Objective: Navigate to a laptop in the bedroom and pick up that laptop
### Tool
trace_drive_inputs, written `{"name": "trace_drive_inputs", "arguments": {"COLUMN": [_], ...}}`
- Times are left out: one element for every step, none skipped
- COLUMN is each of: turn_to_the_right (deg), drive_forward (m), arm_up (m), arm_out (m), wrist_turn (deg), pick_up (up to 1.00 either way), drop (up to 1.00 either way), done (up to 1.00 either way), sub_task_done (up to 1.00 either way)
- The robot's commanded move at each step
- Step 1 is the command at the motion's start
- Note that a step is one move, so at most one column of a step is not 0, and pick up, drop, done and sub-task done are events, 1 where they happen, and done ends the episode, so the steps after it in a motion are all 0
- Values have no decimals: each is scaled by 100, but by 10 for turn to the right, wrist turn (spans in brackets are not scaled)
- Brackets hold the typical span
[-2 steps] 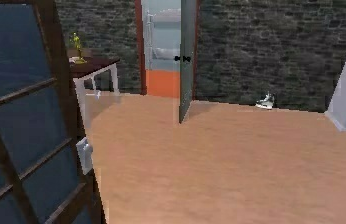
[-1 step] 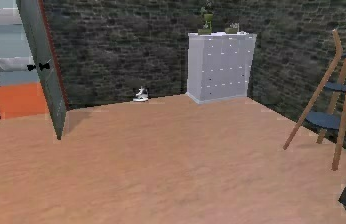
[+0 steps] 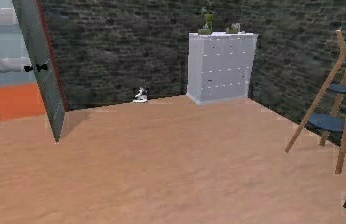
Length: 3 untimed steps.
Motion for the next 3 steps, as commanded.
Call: {"name": "trace_drive_inputs", "arguments": {"turn_to_the_right": [-300,0,-30], "drive_forward": [0,100,0], "arm_up": [0,0,0], "arm_out": [0,0,0], "wrist_turn": [0,0,0], "pick_up": [0,0,0], "drop": [0,0,0], "done": [0,0,0], "sub_task_done": [0,0,0]}}
